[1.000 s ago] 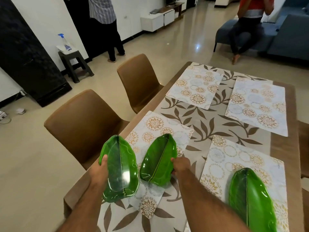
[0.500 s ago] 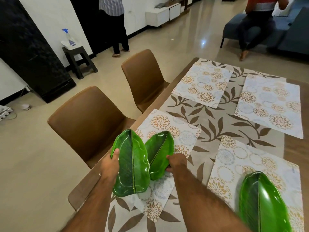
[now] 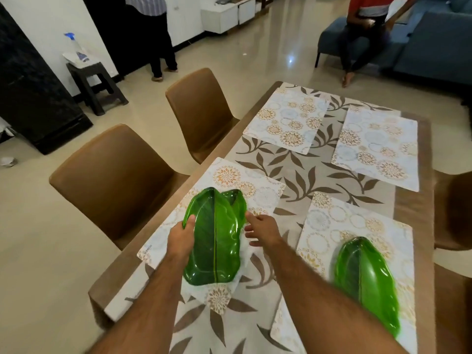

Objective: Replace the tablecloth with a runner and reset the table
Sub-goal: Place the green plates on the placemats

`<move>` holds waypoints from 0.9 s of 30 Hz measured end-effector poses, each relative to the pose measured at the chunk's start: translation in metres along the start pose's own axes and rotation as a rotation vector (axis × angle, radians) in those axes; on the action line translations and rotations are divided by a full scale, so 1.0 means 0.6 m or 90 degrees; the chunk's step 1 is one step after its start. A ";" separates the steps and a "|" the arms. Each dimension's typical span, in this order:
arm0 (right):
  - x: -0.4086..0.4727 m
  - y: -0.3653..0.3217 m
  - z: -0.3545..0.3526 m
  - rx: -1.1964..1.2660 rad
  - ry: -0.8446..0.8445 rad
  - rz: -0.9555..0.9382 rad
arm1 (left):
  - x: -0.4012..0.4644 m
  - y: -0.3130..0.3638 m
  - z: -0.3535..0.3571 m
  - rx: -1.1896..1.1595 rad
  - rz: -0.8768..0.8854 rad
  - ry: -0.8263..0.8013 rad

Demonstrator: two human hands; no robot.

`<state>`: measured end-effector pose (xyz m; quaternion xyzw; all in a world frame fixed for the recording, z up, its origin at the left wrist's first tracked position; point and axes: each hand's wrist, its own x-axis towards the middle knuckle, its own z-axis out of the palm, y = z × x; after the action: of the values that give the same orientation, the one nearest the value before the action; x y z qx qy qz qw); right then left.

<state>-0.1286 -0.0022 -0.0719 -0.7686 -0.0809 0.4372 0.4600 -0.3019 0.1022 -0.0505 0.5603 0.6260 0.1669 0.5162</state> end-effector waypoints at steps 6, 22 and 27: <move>-0.100 0.005 -0.119 0.019 -0.067 -0.026 | -0.109 0.044 0.102 -0.024 0.023 -0.096; -0.315 0.218 -0.646 0.087 0.148 -0.128 | -0.540 0.062 0.475 -0.082 0.072 -0.297; -0.378 0.287 -0.820 0.096 0.182 -0.182 | -0.713 0.061 0.594 -0.152 0.055 -0.330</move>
<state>0.0536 -0.5318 0.0252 -0.7670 -0.0900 0.2587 0.5802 -0.0541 -0.3916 0.0281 0.5459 0.4249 0.1124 0.7134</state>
